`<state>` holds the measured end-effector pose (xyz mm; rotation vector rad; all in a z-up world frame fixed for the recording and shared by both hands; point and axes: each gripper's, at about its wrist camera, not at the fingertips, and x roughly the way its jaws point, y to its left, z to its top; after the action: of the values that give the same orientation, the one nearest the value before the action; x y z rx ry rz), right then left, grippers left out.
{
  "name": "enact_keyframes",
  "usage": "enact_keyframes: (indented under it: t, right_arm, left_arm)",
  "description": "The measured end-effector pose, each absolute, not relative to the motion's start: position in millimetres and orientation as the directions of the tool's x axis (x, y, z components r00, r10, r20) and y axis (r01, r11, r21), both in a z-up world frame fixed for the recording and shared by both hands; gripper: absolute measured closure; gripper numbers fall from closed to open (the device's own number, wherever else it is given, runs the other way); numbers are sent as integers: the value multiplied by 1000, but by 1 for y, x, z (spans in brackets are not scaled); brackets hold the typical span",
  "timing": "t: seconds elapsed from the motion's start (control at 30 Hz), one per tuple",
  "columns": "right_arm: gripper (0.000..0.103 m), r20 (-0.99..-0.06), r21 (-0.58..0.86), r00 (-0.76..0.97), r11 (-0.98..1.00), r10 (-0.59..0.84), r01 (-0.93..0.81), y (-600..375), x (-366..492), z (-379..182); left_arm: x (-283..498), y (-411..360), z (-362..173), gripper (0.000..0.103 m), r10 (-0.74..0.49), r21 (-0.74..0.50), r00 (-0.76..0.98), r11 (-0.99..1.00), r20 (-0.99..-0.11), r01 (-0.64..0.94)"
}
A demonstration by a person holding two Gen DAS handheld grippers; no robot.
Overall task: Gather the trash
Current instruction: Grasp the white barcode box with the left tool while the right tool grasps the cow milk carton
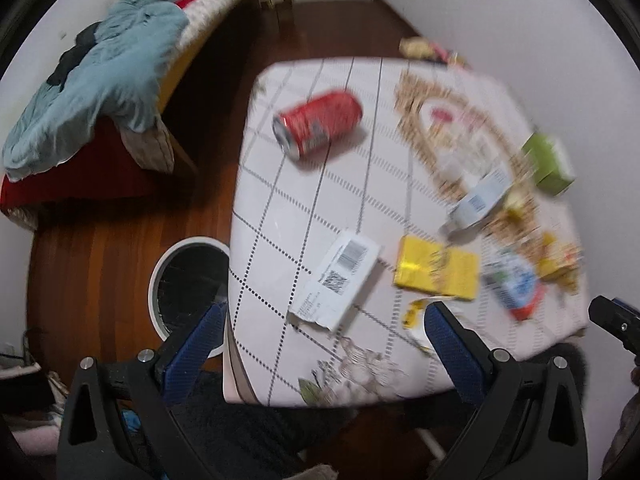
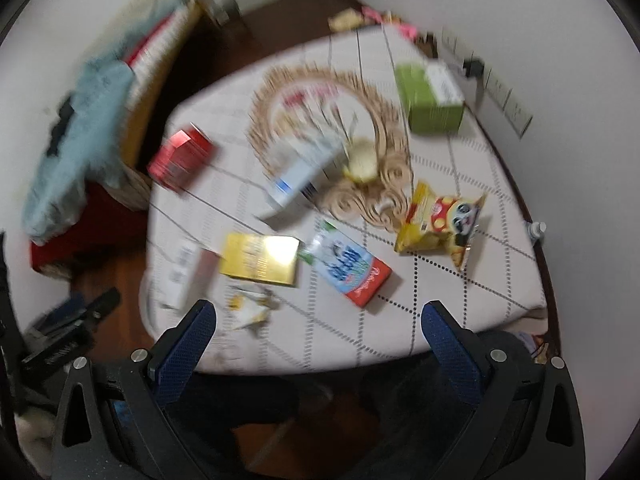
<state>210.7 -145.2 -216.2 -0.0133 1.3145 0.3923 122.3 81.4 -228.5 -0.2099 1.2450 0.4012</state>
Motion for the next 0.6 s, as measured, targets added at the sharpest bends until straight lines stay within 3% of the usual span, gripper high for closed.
enact_keyframes:
  t: [0.1, 0.37, 0.5, 0.6]
  right_arm:
    - [8, -969, 121, 163, 931, 186, -344, -129, 229, -260]
    - [8, -996, -45, 86, 830, 3, -557, -80, 263, -330]
    - [29, -999, -35, 37, 808, -17, -589, -71, 271, -350]
    - [33, -999, -38, 30, 804, -25, -594, -71, 275, -359]
  left_arm:
    - [143, 80, -264, 0, 182, 111, 181, 931, -967, -348]
    - [179, 85, -324, 1, 143, 131, 60, 976, -988, -173]
    - [185, 82, -332, 26, 115, 105, 54, 983, -992, -150]
    - [183, 81, -333, 40, 88, 78, 56, 985, -995, -153]
